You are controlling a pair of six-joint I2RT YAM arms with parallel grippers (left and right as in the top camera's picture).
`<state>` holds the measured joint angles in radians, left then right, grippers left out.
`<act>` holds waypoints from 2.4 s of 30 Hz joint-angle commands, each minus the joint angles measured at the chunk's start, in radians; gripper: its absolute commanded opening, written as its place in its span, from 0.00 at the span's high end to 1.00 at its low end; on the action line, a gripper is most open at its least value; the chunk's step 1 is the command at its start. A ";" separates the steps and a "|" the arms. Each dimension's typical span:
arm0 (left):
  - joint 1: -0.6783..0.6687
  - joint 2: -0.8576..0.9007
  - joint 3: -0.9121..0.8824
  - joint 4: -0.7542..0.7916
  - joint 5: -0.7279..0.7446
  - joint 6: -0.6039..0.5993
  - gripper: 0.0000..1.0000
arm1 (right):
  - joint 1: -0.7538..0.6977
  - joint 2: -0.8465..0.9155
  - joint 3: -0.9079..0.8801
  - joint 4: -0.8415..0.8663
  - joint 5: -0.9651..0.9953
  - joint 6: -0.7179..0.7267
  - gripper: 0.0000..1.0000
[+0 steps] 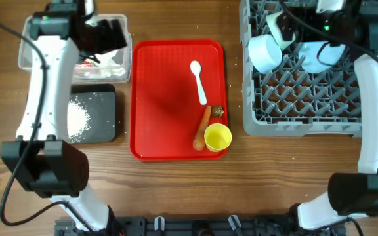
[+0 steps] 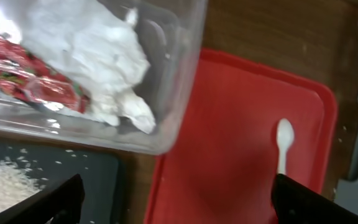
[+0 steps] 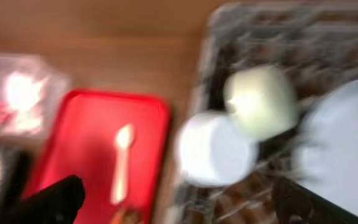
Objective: Sort waste into correct bins and load items into the dishwasher rack
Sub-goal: 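Grasp the light-blue plate with the right gripper and set it in the rack, then grasp the yellow cup with the left gripper and lift it, then hand the yellow cup from the left gripper to the right gripper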
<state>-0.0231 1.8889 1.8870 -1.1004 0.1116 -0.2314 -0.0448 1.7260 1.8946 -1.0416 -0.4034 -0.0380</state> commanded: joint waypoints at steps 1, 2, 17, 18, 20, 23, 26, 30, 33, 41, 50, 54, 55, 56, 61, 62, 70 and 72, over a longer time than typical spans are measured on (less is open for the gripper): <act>-0.092 0.008 -0.004 -0.007 -0.009 -0.013 0.00 | 0.073 0.019 -0.018 -0.078 -0.156 0.015 0.08; -0.105 0.008 -0.004 0.000 -0.036 -0.013 0.00 | 0.122 0.019 -0.033 -0.114 -0.116 0.032 0.13; -0.548 0.014 -0.232 -0.163 0.165 0.388 0.21 | 0.013 -0.173 -0.238 -0.154 0.108 0.163 0.19; -0.581 0.014 -0.264 -0.166 0.156 0.383 0.22 | -0.008 -0.176 -0.238 -0.160 0.107 0.144 0.18; -0.611 0.014 -0.298 -0.165 0.160 0.378 0.25 | -0.013 -0.176 -0.238 -0.176 0.108 0.115 0.17; -0.660 0.014 -0.369 -0.085 0.160 0.373 0.28 | -0.012 -0.176 -0.238 -0.179 0.108 0.091 0.17; -0.682 0.014 -0.453 0.059 0.142 0.287 0.30 | -0.012 -0.176 -0.238 -0.198 0.108 0.090 0.17; -0.682 0.014 -0.494 0.128 0.106 0.198 0.76 | -0.012 -0.176 -0.238 -0.201 0.108 0.090 0.17; -0.665 0.003 -0.457 0.124 0.108 0.184 0.96 | -0.012 -0.176 -0.238 -0.186 0.108 0.089 0.17; -0.424 -0.139 -0.185 0.083 0.409 0.133 0.96 | -0.011 -0.174 -0.276 -0.109 -0.128 0.002 0.13; -0.164 -0.138 -0.185 0.273 1.152 0.146 0.96 | 0.121 -0.172 -0.610 0.669 -0.851 0.138 0.09; -0.149 -0.138 -0.185 0.294 1.251 0.148 0.96 | 0.177 -0.172 -0.611 1.015 -0.995 0.286 0.08; -0.142 -0.138 -0.185 0.298 1.257 0.148 0.96 | 0.176 -0.172 -0.611 1.070 -1.017 0.309 0.08; -0.135 -0.138 -0.185 0.301 1.257 0.148 0.96 | 0.174 -0.172 -0.611 1.094 -1.034 0.310 0.08; -0.090 -0.138 -0.185 0.301 1.257 0.148 0.96 | 0.124 -0.172 -0.611 1.147 -1.122 0.307 0.08; -0.082 -0.138 -0.185 0.304 1.257 0.148 0.96 | 0.124 -0.172 -0.611 1.155 -1.123 0.307 0.07; -0.076 -0.138 -0.185 0.305 1.302 0.148 0.96 | 0.216 -0.172 -0.612 1.182 -0.928 0.300 0.05; -0.087 -0.138 -0.185 0.305 1.312 0.148 0.96 | 0.238 -0.172 -0.611 1.199 -0.885 0.300 0.04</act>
<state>-0.1024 1.7557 1.6917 -0.7994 1.3800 -0.0914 0.1738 1.5593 1.2701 0.1375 -1.3632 0.2680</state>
